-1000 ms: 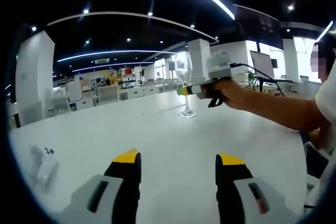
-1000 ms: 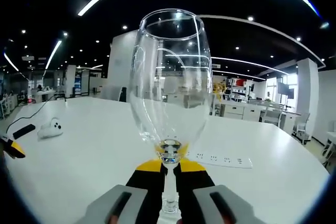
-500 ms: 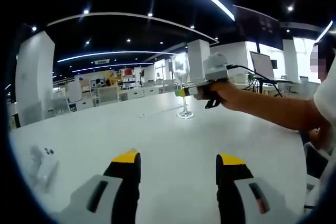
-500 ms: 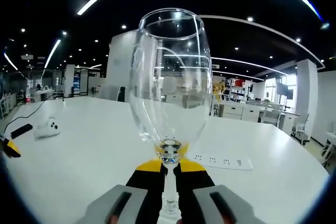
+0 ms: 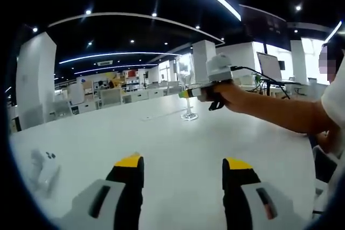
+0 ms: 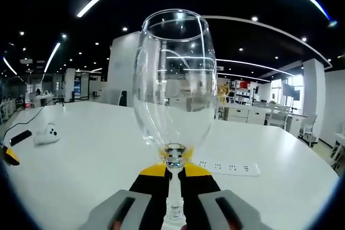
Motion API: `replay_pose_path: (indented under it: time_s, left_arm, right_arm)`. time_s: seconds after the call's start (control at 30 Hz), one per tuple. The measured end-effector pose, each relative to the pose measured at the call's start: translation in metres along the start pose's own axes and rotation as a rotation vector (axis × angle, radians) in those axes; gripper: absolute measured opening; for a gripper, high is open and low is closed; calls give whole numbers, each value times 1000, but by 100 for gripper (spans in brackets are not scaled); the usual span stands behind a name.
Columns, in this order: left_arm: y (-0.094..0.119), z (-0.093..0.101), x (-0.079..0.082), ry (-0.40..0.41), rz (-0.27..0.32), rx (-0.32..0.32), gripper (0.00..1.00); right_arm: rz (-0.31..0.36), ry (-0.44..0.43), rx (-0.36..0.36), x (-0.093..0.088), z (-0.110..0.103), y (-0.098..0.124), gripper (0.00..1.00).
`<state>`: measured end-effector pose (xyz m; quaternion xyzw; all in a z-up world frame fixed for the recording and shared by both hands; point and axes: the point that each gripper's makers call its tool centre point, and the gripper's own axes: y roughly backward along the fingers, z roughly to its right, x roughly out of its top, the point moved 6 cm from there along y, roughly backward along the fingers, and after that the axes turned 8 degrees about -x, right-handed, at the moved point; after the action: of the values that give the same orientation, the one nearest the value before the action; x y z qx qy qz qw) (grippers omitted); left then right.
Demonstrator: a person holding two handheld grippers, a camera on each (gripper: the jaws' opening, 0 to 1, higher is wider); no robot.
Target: Stand the stemmed glass upright on the table place it in front of you
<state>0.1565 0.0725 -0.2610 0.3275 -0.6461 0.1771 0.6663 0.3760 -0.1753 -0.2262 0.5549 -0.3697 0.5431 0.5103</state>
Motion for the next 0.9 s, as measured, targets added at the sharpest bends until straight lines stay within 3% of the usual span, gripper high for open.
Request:
replay_pose_path:
  time_s: [0.9]
  left_arm:
    - [1,1,0,3,10,-2,59]
  right_arm:
    - [-4,2,-11,-3,1,-18,12]
